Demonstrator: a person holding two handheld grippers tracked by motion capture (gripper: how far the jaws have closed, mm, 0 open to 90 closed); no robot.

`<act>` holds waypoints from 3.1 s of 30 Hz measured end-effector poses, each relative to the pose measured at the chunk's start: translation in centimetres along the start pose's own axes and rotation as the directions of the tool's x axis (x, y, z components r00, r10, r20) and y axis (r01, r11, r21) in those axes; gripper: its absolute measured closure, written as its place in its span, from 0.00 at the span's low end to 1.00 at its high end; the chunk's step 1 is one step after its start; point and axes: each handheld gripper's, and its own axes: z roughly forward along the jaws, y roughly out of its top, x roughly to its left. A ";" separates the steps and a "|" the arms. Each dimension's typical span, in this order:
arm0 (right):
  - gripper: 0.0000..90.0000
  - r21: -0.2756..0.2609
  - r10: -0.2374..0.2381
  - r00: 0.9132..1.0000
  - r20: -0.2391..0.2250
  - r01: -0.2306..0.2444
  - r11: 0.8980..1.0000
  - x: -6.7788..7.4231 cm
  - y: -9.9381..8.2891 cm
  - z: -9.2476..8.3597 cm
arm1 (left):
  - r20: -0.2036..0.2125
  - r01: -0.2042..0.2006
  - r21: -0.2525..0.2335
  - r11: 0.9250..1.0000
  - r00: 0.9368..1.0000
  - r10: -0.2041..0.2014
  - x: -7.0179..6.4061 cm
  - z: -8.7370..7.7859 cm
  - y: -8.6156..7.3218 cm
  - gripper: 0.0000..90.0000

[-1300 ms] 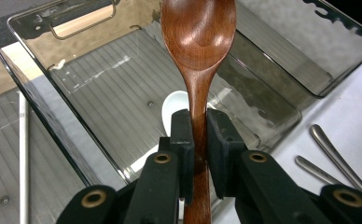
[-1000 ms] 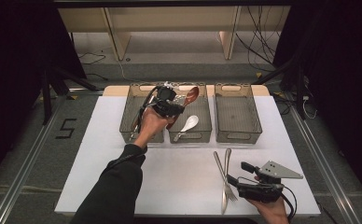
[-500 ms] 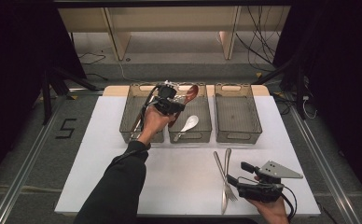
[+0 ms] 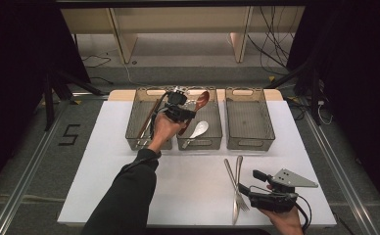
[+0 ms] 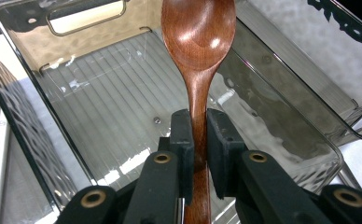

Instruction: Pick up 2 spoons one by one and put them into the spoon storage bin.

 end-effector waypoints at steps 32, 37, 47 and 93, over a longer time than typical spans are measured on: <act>0.28 0.010 -0.002 1.000 0.001 0.002 1.000 0.2 0.1 0.1 | 0.066 0.040 0.018 0.999 0.997 -0.041 -0.4 -5.2 -3.3 0.35; 0.28 0.020 -0.008 1.000 0.006 0.008 1.000 0.3 0.2 0.2 | 0.075 0.045 -0.017 0.999 0.996 -0.044 -0.5 -6.9 -5.0 0.32; 0.28 0.066 -0.015 0.999 0.032 0.013 0.998 0.2 0.5 0.4 | 0.081 0.023 -0.053 0.998 0.997 -0.019 -0.6 -9.1 -8.3 0.29; 0.51 0.421 -0.075 0.997 0.017 0.061 0.905 0.3 2.4 6.4 | 0.091 0.006 -0.194 0.981 0.996 0.012 -2.2 -14.0 -20.5 0.23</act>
